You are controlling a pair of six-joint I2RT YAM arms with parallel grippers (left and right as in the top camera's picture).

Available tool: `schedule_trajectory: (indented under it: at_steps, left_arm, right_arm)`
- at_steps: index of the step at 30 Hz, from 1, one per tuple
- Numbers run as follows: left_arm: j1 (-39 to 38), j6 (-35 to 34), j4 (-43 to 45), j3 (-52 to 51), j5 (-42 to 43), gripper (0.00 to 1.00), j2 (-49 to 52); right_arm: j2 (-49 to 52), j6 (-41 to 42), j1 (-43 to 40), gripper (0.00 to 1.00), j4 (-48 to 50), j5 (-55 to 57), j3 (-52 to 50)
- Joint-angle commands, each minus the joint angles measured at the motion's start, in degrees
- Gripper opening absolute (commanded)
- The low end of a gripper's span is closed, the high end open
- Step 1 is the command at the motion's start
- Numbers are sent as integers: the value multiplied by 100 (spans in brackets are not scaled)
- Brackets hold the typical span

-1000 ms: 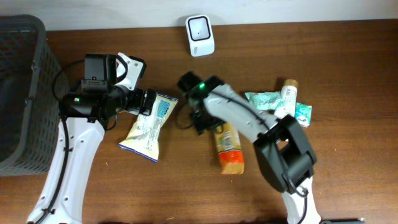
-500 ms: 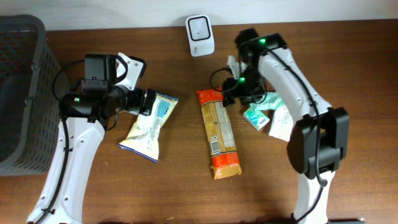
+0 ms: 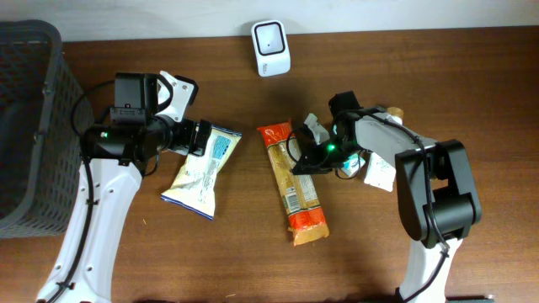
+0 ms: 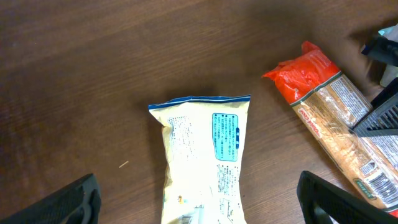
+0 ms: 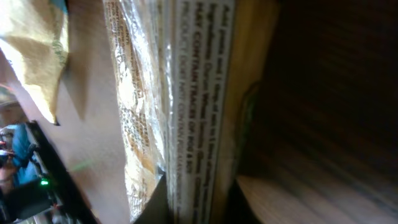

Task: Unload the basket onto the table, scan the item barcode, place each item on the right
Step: 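Hold the spaghetti pack up to the scanner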

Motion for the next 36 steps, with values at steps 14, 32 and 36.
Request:
schedule_trajectory:
  at_steps: [14, 32, 36]
  left_arm:
    - [20, 90, 0, 42, 0, 99, -55]
    - [20, 90, 0, 42, 0, 99, -55]
    - [20, 90, 0, 42, 0, 99, -55]
  right_arm:
    - [-684, 605, 221, 4, 828, 2529, 3687]
    - [2229, -5899, 1403, 4, 8782, 6435, 3683]
    - [2218, -6275, 1620, 4, 8961, 6085, 3683]
